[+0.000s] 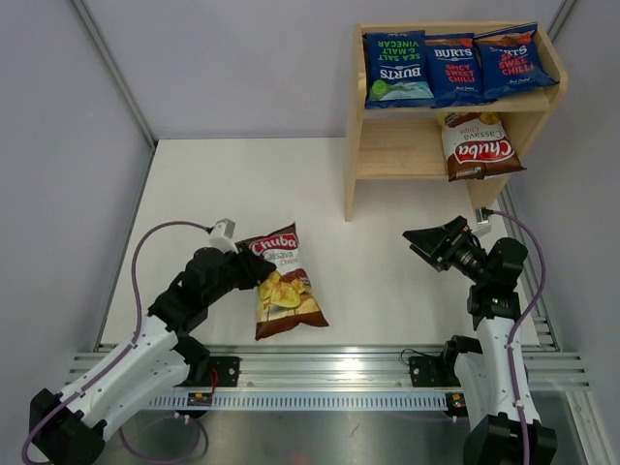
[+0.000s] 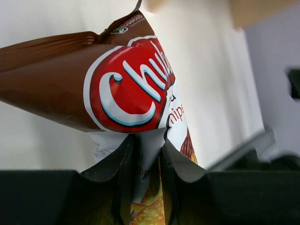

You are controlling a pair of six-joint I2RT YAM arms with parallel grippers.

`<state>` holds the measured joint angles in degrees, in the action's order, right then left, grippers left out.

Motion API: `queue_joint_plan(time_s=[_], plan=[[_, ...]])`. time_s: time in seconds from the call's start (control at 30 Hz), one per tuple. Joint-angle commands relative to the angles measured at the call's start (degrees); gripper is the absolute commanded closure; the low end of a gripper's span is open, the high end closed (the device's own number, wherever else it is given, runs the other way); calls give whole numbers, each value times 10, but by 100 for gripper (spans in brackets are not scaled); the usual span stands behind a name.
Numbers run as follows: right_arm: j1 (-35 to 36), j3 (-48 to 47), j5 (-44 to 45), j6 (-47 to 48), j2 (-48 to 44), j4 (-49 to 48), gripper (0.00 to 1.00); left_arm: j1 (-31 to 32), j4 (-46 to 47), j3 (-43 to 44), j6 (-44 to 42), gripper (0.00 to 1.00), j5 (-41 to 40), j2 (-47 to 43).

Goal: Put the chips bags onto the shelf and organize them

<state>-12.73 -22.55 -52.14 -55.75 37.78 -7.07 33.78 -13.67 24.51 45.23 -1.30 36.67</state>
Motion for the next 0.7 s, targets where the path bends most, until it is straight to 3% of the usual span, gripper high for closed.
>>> queue_joint_plan(time_s=[0.0,0.17,0.27,0.43,0.53,0.67], plan=[[26,-17,-57,41,-17,2,1,3,127,58,-126,92,275,32],[130,-67,-46,141,7,91,1,56,158,89,-150,92,435,146],[183,-78,-36,165,14,134,1,122,184,99,-176,94,445,183],[193,-91,-9,191,-7,182,1,273,224,97,-256,93,468,166],[208,-90,-6,191,-11,194,1,312,223,92,-290,95,450,148],[248,-68,-41,159,-11,161,0,316,212,87,-309,99,448,134]])
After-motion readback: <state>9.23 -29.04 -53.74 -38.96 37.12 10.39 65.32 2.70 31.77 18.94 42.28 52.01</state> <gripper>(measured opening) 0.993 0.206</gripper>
